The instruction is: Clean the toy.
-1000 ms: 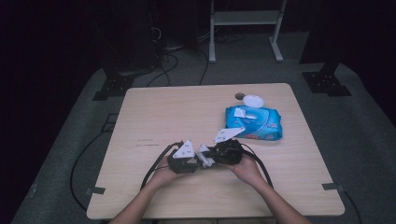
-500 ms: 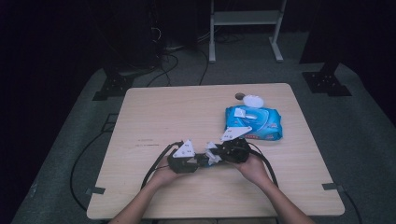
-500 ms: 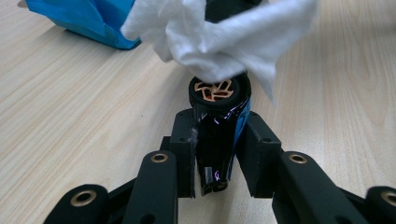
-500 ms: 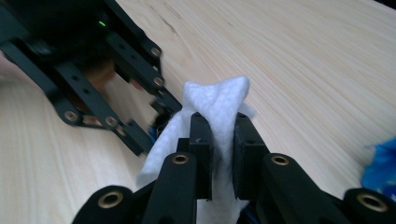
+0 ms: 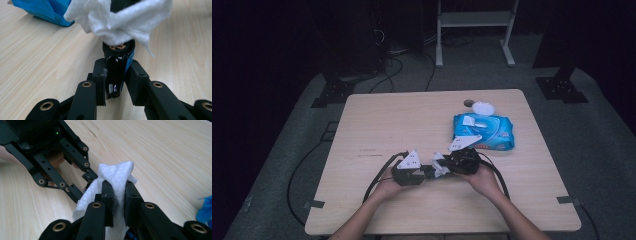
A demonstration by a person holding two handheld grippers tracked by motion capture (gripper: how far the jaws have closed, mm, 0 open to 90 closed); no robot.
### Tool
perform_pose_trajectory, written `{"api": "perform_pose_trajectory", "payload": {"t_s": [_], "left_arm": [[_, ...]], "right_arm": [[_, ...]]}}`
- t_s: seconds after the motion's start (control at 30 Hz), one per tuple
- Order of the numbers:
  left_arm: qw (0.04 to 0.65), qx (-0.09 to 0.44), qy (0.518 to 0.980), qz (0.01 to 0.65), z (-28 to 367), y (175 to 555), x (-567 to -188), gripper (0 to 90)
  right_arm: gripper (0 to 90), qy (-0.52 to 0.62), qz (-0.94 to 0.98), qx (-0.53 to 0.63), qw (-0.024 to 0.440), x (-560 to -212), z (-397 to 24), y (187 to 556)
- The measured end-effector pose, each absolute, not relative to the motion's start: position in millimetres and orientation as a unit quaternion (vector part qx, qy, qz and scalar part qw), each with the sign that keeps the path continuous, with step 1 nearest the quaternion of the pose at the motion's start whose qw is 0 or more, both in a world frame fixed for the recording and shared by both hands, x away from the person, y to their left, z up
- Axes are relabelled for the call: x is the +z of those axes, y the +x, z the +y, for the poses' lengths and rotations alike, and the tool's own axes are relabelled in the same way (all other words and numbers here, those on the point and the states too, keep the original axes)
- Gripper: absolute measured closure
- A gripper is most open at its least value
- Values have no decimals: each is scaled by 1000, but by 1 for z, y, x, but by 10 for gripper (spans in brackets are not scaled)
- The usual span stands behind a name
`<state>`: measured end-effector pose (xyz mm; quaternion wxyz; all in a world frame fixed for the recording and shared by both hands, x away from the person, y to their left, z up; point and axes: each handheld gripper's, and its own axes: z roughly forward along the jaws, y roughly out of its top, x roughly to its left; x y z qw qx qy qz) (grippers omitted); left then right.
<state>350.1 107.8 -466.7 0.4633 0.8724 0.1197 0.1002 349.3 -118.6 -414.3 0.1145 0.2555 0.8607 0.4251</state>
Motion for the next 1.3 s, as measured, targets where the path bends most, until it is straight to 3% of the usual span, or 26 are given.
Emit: {"api": "perform_pose_trajectory", "payload": {"t_s": [0.2,0.3,0.37,0.93,1.23,1.3], "left_arm": [[463,99,873,119,107,350,-466,712],[464,97,872,120,107,350,-467,713],[463,97,873,120,108,350,-466,713],[462,92,874,121,113,351,-466,713],[462,89,874,122,114,352,-466,713],[464,84,873,125,116,353,-466,713]], "right_arm": [[804,261,853,439,103,-413,-121,347],[806,267,835,478,51,-411,-121,348],[808,263,829,491,51,-408,-118,346],[808,290,855,398,161,-411,-153,349],[808,271,857,418,129,-411,-133,347],[808,260,864,407,141,-412,-128,347]]}}
